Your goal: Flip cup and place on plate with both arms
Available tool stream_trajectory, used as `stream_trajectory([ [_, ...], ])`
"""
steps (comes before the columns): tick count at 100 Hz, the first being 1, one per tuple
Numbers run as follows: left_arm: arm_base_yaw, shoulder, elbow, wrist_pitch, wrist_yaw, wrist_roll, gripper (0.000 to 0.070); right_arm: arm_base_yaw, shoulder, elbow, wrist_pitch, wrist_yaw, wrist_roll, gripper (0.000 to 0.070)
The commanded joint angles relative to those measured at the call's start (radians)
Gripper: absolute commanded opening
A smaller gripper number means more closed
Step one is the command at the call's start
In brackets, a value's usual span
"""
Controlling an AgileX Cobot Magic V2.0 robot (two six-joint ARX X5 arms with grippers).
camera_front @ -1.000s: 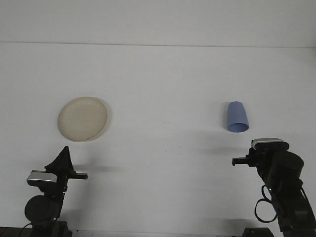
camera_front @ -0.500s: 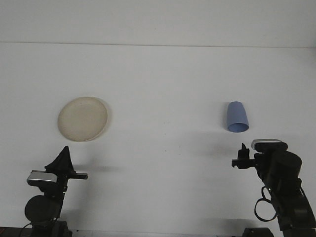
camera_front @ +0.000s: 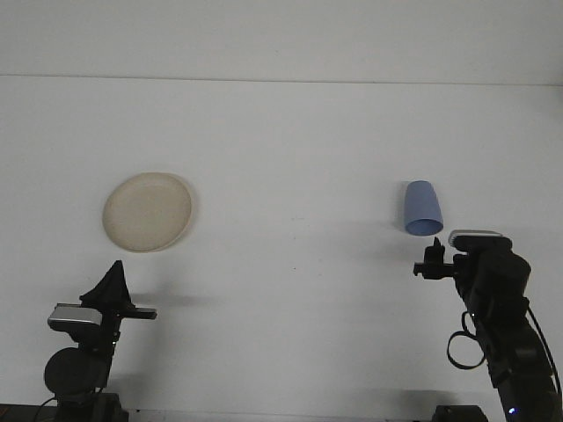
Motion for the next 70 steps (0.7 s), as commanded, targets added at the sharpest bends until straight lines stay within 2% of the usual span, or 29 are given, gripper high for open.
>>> stream_trajectory([
  [1,-0.002,0.0,-0.019,0.013,0.0,-0.007,0.0011,-0.003,0.029,-0.016,0.06,-0.001,0.016,0.0474],
  [47,-0.002,0.0,-0.019,0.012,0.0,-0.007,0.0011,-0.029,0.151,-0.352,0.602,-0.028,0.017,0.048],
  [60,-0.002,0.0,-0.019,0.013,0.0,-0.007,0.0011,-0.055,0.214,-0.393,0.713,-0.035,0.017,0.048],
  [70,-0.002,0.0,-0.019,0.013,0.0,-0.007,0.0011,-0.083,0.28,-0.395,0.817,-0.069,0.016,0.048],
])
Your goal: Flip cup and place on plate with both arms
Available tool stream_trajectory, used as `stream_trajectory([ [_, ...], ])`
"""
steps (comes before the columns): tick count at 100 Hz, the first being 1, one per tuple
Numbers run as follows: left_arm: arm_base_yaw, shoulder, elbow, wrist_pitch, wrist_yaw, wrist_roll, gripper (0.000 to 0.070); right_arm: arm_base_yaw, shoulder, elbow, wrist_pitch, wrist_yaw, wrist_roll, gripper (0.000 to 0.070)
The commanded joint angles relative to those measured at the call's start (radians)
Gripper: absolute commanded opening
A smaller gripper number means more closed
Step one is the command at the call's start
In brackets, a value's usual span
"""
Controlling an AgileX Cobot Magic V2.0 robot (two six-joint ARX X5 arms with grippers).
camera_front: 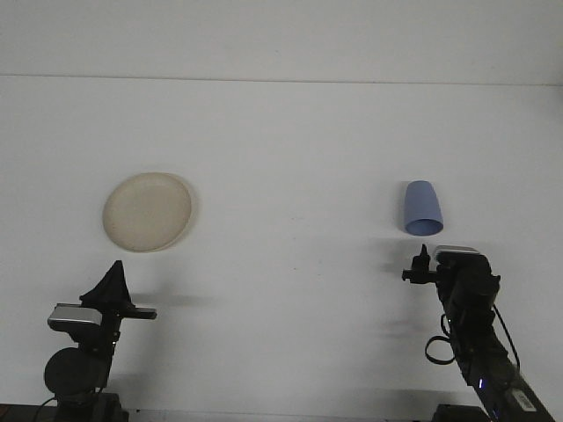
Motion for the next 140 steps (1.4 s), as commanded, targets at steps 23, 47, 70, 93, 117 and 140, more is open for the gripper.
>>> stream_trajectory([
  [23,-0.002,0.0,-0.019,0.013,-0.001,-0.007,0.0011,-0.079,0.216,0.008,0.314,-0.119,0.01,0.0479],
  [47,-0.002,0.0,-0.019,0.013,-0.001,-0.007,0.0011,-0.117,0.396,0.027,0.467,-0.185,0.017,0.0479],
  [70,-0.002,0.0,-0.019,0.013,-0.001,-0.007,0.0011,-0.117,0.514,0.111,0.502,-0.206,0.011,0.0479],
  [93,-0.002,0.0,-0.019,0.013,-0.001,-0.007,0.0011,-0.117,0.601,0.196,0.502,-0.233,-0.01,0.0478],
  [117,-0.002,0.0,-0.019,0.013,-0.001,-0.007,0.0011,-0.117,0.641,0.235,0.502,-0.234,-0.023,0.0233],
  [140,-0.002,0.0,-0.019,0.013,-0.001,-0.007,0.0011,-0.117,0.641,0.235,0.502,-0.257,-0.035,0.0],
])
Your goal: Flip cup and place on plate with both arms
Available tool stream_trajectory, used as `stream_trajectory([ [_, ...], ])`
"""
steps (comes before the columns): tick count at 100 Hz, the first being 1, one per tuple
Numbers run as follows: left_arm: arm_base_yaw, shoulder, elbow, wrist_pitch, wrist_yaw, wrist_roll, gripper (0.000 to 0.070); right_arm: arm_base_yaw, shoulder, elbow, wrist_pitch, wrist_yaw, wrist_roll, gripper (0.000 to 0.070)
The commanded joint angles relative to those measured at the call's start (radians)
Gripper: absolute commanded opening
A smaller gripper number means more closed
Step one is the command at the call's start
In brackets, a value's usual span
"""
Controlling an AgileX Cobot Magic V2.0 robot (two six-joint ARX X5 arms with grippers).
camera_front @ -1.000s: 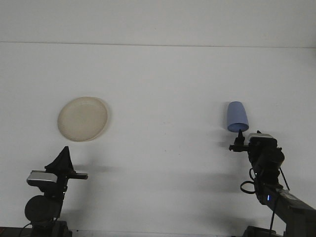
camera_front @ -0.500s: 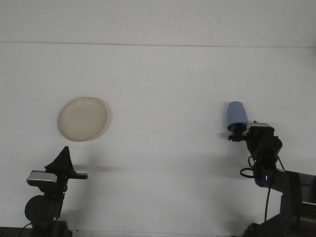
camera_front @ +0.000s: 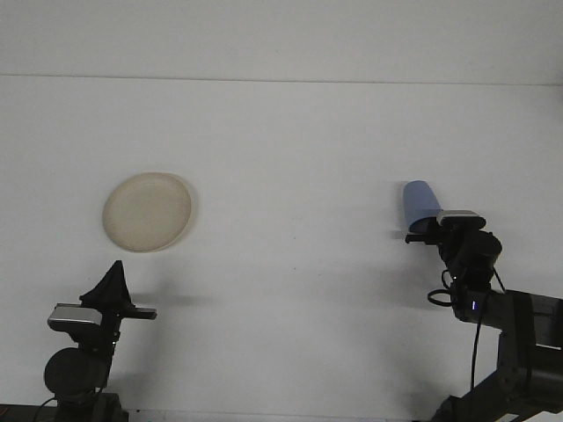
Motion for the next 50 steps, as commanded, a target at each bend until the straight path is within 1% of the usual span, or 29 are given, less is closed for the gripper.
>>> stream_trajectory([
  [1,-0.002,0.0,-0.019,0.013,0.0,-0.007,0.0011,0.0,0.023,0.012,0.009,-0.005,-0.014,0.0],
  [11,-0.002,0.0,-0.019,0.013,0.0,-0.007,0.0011,0.0,0.015,0.012,0.008,-0.005,-0.008,0.0],
  [25,-0.002,0.0,-0.019,0.013,0.0,-0.007,0.0011,0.007,-0.037,0.011,-0.002,-0.005,0.019,0.0],
  [35,-0.002,0.0,-0.019,0.012,0.0,-0.007,0.0011,0.016,-0.118,0.011,-0.053,-0.005,0.042,0.0],
  [50,-0.002,0.0,-0.019,0.013,0.0,-0.007,0.0011,0.045,-0.299,0.011,-0.204,-0.003,0.042,0.0],
])
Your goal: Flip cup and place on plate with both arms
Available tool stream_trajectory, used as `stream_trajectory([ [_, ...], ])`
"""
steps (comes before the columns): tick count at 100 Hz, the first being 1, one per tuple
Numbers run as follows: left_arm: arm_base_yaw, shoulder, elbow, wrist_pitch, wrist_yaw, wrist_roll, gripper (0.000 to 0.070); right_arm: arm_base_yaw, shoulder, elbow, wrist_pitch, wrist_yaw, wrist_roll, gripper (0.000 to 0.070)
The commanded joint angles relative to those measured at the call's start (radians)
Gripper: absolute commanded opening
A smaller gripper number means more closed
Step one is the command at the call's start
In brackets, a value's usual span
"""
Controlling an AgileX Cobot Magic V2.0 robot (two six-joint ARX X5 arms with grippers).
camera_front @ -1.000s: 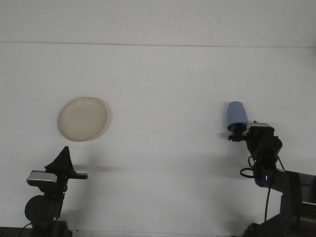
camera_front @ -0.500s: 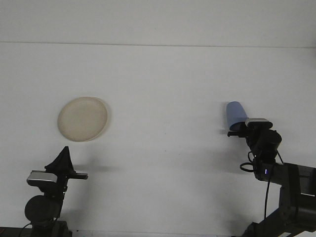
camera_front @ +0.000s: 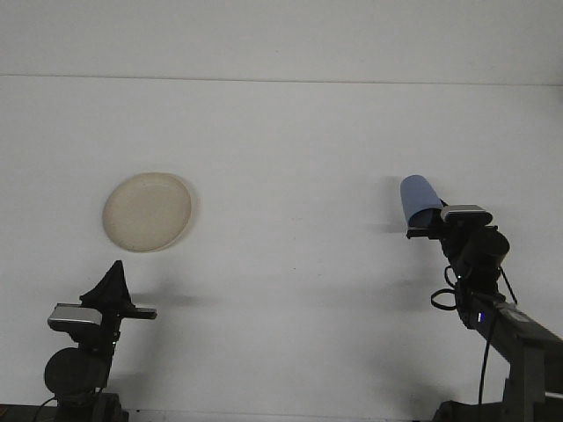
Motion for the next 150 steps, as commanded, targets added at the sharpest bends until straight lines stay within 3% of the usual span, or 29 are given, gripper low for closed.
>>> stream_trajectory([
  [1,-0.002,-0.001,-0.019,0.013,-0.001,-0.007,0.0011,0.015,-0.084,0.008,-0.061,-0.003,0.017,0.0],
  [17,-0.002,-0.001,-0.019,0.013,-0.001,-0.007,0.0011,0.062,-0.328,0.013,-0.33,0.011,0.031,0.0],
  [39,-0.002,-0.001,-0.019,0.013,-0.001,-0.007,0.0011,0.186,-0.648,0.119,-0.877,0.178,0.044,0.0],
  [61,-0.002,-0.001,-0.019,0.013,-0.001,-0.007,0.0011,0.338,-0.724,0.377,-1.345,0.28,0.159,0.0],
  [92,-0.002,-0.001,-0.019,0.013,-0.001,-0.007,0.0011,0.556,-0.513,0.712,-1.75,0.303,0.296,0.0],
  [117,-0.002,-0.001,-0.019,0.013,-0.001,-0.007,0.0011,0.708,-0.235,0.832,-1.849,0.293,0.348,0.0001],
  [150,-0.002,-0.001,-0.019,0.013,-0.001,-0.007,0.0011,0.859,0.093,0.948,-1.877,0.229,0.319,0.0004],
])
